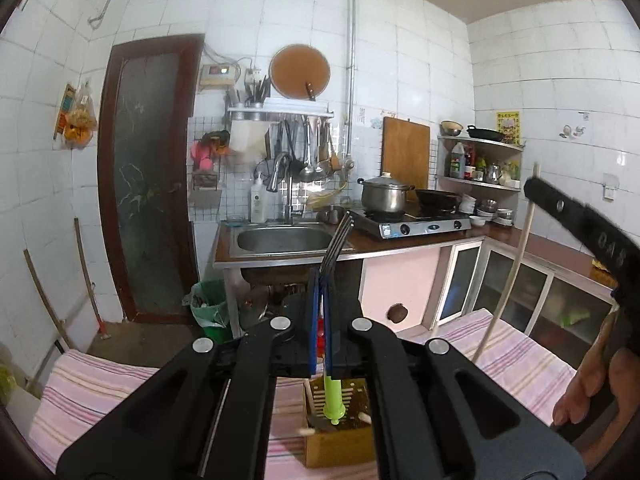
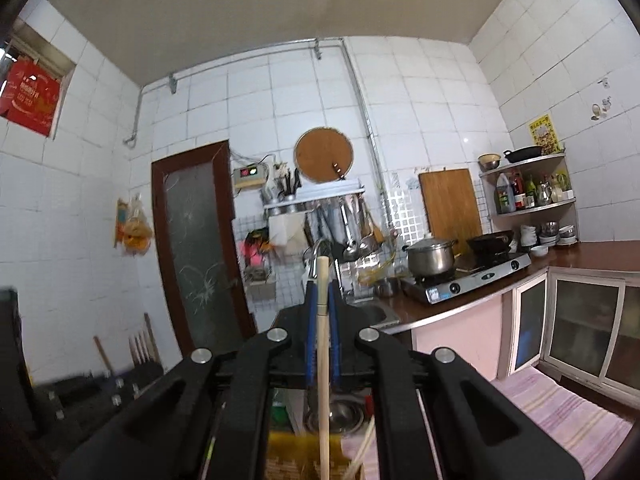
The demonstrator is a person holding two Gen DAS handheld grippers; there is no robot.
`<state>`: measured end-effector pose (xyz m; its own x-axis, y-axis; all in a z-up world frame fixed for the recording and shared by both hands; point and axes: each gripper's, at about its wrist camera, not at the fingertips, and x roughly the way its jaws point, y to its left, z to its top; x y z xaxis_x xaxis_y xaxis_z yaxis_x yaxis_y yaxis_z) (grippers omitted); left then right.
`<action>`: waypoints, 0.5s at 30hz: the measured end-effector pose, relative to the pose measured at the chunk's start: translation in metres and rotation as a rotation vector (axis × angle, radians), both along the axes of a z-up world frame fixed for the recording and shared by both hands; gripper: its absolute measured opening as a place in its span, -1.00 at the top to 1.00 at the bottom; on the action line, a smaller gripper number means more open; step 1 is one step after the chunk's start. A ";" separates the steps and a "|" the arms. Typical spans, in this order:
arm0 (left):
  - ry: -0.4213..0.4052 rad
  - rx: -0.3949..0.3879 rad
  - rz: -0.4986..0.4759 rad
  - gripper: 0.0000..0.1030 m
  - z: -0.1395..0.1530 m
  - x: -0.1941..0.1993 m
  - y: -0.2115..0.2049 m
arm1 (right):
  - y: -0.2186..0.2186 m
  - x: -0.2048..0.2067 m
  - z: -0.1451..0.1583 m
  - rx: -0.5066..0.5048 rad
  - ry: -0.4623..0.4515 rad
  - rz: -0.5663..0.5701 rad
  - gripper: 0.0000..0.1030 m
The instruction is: Organize utensils
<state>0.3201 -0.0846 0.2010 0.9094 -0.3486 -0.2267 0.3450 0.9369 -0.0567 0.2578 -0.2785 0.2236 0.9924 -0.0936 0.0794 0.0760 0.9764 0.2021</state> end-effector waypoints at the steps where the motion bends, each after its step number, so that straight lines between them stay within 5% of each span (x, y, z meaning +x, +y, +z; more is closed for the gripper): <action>1: 0.001 -0.006 0.001 0.99 -0.005 0.005 -0.001 | 0.000 0.006 -0.004 0.000 -0.005 -0.004 0.88; 15: 0.039 0.071 -0.010 1.00 -0.077 0.038 -0.026 | -0.004 0.054 -0.070 -0.047 0.120 0.016 0.88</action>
